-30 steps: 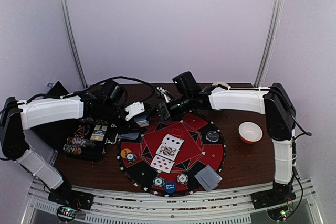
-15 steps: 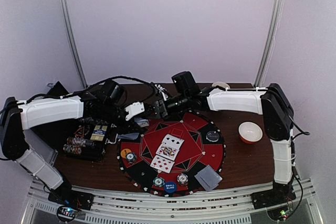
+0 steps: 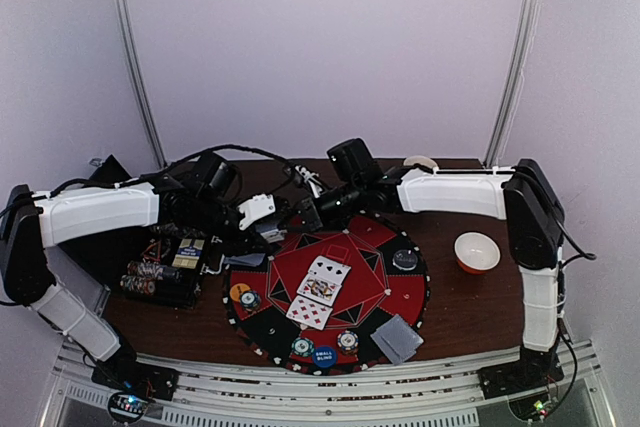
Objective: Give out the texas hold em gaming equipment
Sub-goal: Pick up the poker card from the face-down deck piles, then place the poker card in the community card area.
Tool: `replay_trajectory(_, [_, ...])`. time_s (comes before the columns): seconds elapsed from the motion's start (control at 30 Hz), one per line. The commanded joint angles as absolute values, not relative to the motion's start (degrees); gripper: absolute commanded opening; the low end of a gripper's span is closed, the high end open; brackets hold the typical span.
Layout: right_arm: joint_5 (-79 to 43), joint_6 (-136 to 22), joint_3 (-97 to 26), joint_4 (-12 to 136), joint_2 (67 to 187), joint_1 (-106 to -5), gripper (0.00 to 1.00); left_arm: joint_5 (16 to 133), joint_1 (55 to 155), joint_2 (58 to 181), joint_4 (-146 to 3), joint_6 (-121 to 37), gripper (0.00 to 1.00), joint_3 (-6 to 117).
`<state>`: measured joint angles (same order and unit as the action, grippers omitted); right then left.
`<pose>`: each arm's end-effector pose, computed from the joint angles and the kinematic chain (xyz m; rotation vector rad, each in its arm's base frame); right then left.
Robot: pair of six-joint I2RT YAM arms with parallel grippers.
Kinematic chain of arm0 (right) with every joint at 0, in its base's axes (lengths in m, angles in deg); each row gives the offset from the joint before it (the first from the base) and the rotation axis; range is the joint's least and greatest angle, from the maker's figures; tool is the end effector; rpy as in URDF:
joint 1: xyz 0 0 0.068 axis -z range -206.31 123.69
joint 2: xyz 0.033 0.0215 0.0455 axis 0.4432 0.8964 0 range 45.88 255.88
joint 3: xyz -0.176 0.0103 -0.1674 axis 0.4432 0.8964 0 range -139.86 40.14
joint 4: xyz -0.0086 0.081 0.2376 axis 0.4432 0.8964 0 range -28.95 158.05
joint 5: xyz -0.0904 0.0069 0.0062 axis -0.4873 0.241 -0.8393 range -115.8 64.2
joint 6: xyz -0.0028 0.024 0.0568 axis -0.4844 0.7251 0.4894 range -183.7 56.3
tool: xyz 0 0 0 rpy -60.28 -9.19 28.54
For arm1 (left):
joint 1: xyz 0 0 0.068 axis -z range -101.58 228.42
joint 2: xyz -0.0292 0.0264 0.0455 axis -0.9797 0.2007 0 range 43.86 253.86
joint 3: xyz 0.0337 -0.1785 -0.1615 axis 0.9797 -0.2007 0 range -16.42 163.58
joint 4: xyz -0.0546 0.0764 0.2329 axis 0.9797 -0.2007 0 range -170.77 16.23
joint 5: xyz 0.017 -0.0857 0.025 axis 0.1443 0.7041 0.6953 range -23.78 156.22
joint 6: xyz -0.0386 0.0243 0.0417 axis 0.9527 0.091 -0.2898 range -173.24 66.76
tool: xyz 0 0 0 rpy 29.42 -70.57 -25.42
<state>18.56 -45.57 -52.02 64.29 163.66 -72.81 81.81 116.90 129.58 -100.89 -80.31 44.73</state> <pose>0.2927 0.3558 0.2210 -1.0528 2.0032 1.4530 0.2381 -0.2052 0.2099 1.4364 2.0140 -0.4220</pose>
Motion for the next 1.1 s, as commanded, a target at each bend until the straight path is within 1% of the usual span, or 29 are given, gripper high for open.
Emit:
replay_trajectory(0.0, [15.77, -45.69, -51.22, 68.29, 159.99, -72.11, 0.02, 82.09, 117.17, 127.8, -98.4, -80.93, 0.33, 45.28])
replay_trajectory(0.1, [14.79, -46.31, -51.35, 69.45, 159.33, -72.01, 0.02, 81.98, 117.12, 127.84, -98.46, -80.96, 0.33, 45.2])
replay_trajectory(0.2, [14.39, -46.95, -51.6, 70.84, 158.85, -71.9, 0.05, 82.05, 117.13, 127.8, -98.38, -80.93, 0.33, 45.2])
replay_trajectory(0.23, [14.32, -47.13, -51.8, 71.34, 158.67, -71.9, 0.04, 82.02, 117.11, 127.8, -98.38, -80.97, 0.33, 45.22])
replay_trajectory(0.3, [14.36, -47.58, -52.04, 71.94, 158.42, -71.91, 0.0, 81.97, 117.12, 127.8, -98.39, -80.94, 0.33, 45.2])
replay_trajectory(0.5, [13.59, -48.56, -52.34, 73.88, 157.08, -71.22, 0.0, 81.11, 117.1, 127.76, -98.45, -80.93, 0.33, 45.2])
replay_trajectory(0.6, [11.88, -47.85, -49.49, 73.26, 153.9, -68.92, 0.0, 80.05, 117.09, 127.63, -98.26, -80.78, 0.33, 45.2])
replay_trajectory(0.73, [12.08, -42.75, -41.14, 64.71, 146.55, -64.79, 0.0, 78.81, 117.13, 127.7, -98.04, -80.48, 0.33, 45.28])
replay_trajectory(0.83, [9.67, -39.28, -34.21, 58.96, 143.63, -62.71, 0.0, 78.62, 117.11, 127.79, -98.03, -80.38, 0.33, 45.37])
replay_trajectory(0.97, [3.35, -33.1, -25.63, 50.51, 144.91, -61.39, 0.0, 78.61, 117.14, 128.01, -98.03, -80.18, 0.33, 45.46])
replay_trajectory(1.07, [3.52, -29.57, -22.93, 43.45, 149.25, -61.38, 0.0, 78.58, 117.12, 128.22, -98.08, -80.19, 0.33, 45.58])
